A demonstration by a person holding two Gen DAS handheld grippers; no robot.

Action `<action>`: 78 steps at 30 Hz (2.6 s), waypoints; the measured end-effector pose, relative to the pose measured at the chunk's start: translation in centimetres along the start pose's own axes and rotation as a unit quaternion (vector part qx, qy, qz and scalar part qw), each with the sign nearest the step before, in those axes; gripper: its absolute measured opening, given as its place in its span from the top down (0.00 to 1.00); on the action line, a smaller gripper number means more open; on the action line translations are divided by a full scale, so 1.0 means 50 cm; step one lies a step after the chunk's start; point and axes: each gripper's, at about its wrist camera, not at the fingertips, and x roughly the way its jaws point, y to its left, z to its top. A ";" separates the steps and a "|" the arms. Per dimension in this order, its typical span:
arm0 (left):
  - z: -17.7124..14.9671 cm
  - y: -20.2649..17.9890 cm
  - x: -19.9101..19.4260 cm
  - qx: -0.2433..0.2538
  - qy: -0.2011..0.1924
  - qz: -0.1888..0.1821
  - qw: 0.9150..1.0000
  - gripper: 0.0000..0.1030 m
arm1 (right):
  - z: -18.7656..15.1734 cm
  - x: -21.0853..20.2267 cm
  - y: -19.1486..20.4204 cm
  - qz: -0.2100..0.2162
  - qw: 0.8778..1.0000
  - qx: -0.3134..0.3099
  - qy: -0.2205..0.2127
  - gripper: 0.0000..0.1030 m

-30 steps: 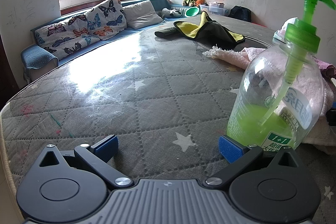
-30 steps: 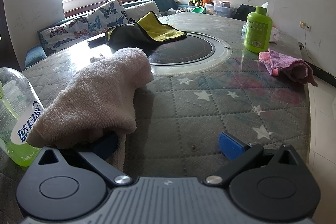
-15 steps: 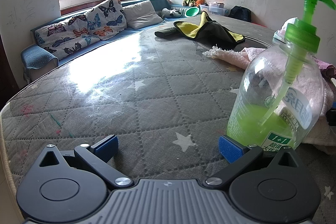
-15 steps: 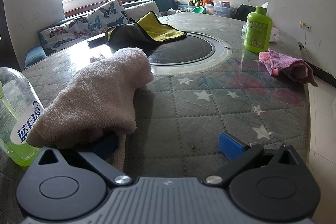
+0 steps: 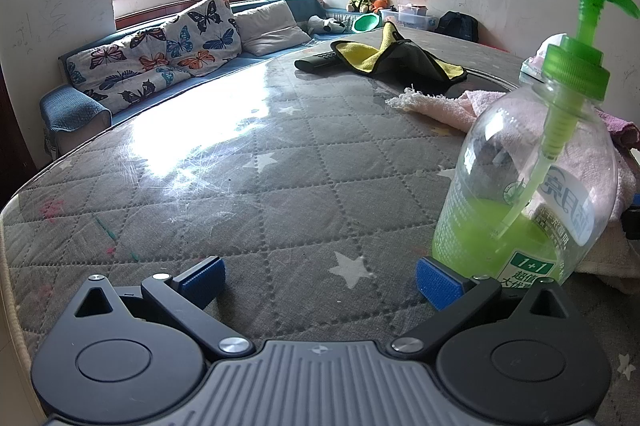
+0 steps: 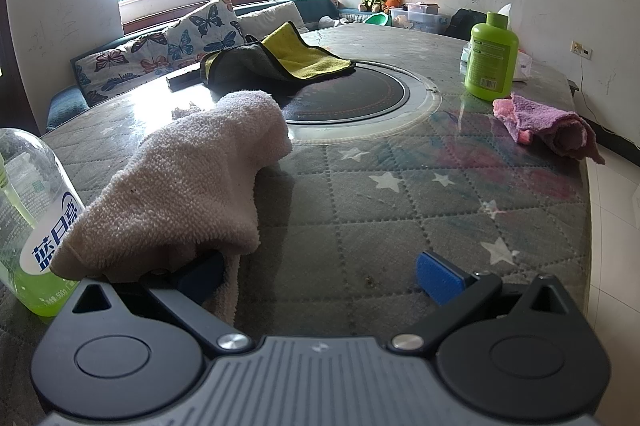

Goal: Clean container

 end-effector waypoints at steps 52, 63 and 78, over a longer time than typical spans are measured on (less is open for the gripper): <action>0.000 0.000 -0.001 0.000 0.000 0.000 1.000 0.00 | -0.001 -0.007 0.012 0.000 1.000 0.000 0.000 0.00; 0.000 0.000 -0.001 0.000 0.000 0.000 1.000 0.00 | -0.001 -0.008 0.012 0.000 1.000 0.000 0.000 0.00; 0.000 0.000 -0.001 0.000 0.000 0.000 1.000 0.00 | -0.001 -0.008 0.012 0.000 1.000 0.000 0.000 0.00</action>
